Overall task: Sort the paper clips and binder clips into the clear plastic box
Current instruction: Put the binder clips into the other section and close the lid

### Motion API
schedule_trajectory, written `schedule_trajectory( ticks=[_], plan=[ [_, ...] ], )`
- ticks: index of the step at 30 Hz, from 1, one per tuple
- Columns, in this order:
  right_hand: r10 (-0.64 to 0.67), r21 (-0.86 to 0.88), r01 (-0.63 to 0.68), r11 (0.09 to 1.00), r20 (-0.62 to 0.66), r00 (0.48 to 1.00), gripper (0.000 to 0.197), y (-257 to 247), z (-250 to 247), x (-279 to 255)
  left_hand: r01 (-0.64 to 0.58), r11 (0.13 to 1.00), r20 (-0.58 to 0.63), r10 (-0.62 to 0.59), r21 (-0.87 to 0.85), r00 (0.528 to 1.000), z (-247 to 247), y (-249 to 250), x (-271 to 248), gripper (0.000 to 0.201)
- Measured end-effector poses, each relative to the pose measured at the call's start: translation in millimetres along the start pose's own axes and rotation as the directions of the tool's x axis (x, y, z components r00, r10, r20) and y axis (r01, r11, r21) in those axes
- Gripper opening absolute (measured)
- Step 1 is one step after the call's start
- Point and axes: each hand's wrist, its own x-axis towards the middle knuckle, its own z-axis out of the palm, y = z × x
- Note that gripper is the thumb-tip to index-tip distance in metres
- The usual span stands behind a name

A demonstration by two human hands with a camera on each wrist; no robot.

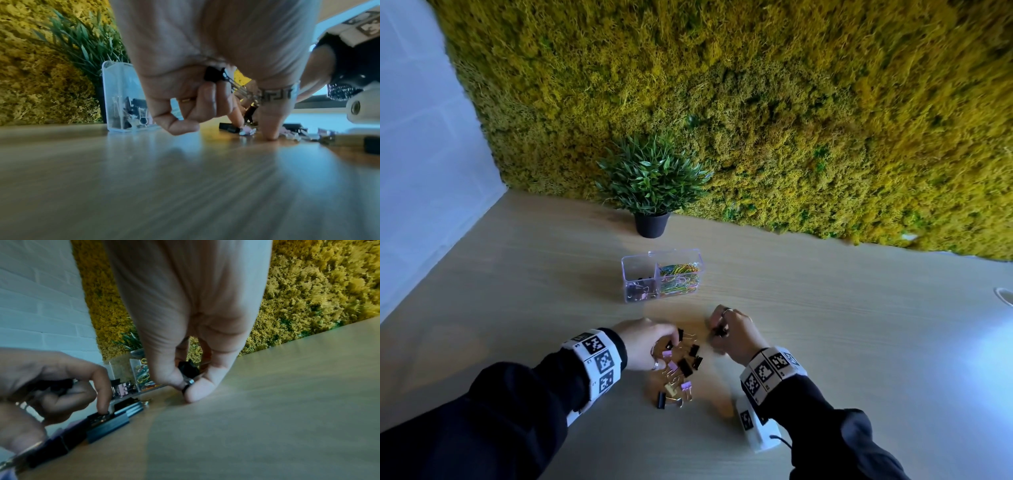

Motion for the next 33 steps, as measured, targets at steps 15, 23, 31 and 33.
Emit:
schedule_trajectory(
  ticks=[15,23,31,33],
  plan=[
    [0.306,0.906,-0.422,0.037,0.391,0.868,0.024,3.6,-21.6,-11.7,0.029,1.0,0.023,-0.029,0.001,0.999,3.2,-13.7,1.9,0.027],
    [0.185,0.786,-0.484,0.384,0.449,0.874,0.04,-25.1,-10.9,-11.5,0.12,-0.056,0.124,-0.08,-0.991,0.989,-12.9,-20.2,-12.7,0.035],
    [-0.039,-0.254,0.148,0.956,0.389,0.921,0.024,-52.4,15.2,-8.3,0.07,-0.215,0.085,-0.062,-0.974,0.994,-16.7,-22.6,-17.7,0.026],
    [-0.047,-0.314,0.174,0.933,0.373,0.927,0.014,-52.4,18.1,-8.6,0.064,-0.202,0.085,-0.099,-0.977,0.991,-19.0,-22.2,-18.8,0.034]
  ],
)
